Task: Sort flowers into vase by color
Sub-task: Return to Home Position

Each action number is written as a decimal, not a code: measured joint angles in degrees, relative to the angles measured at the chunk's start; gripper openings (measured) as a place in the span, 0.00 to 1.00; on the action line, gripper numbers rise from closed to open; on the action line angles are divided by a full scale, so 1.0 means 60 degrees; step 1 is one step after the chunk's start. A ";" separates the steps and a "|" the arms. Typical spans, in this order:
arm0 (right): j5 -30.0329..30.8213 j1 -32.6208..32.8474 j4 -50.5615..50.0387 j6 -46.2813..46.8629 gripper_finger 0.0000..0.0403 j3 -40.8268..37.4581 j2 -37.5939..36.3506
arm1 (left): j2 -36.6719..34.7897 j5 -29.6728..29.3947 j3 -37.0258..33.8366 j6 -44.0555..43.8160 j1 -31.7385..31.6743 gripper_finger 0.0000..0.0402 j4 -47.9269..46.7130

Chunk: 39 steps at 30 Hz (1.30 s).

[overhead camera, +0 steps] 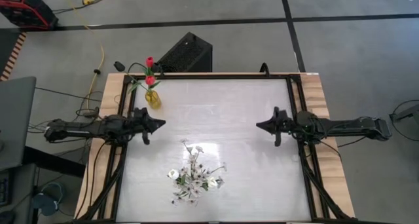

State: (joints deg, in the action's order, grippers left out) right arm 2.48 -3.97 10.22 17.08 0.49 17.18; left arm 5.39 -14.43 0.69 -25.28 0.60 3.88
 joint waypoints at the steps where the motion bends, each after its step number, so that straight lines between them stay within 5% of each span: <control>1: -0.0132 0.0000 0.0002 -0.0156 0.04 0.0000 0.0015 | 0.0047 -0.0308 0.0000 0.0102 0.0000 0.01 -0.0015; 10: -0.0070 0.0007 -0.1171 -0.2951 0.20 -0.0007 0.0016 | 0.0578 -0.1904 0.0000 0.0805 0.0000 0.01 0.0029; 17: -0.0007 0.0011 -0.1417 -0.2527 0.22 -0.0011 0.0013 | 0.0728 -0.3216 0.0000 0.2189 0.0000 0.01 0.0096; 39: 0.0052 0.0011 -0.1393 -0.2593 0.23 -0.0025 0.0016 | 0.0728 -0.3171 -0.0004 0.2896 0.0000 0.01 0.0095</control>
State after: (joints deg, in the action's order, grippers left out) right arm 2.79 -3.90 1.86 1.52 0.34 17.28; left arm 9.76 -33.45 0.67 -7.91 0.60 4.45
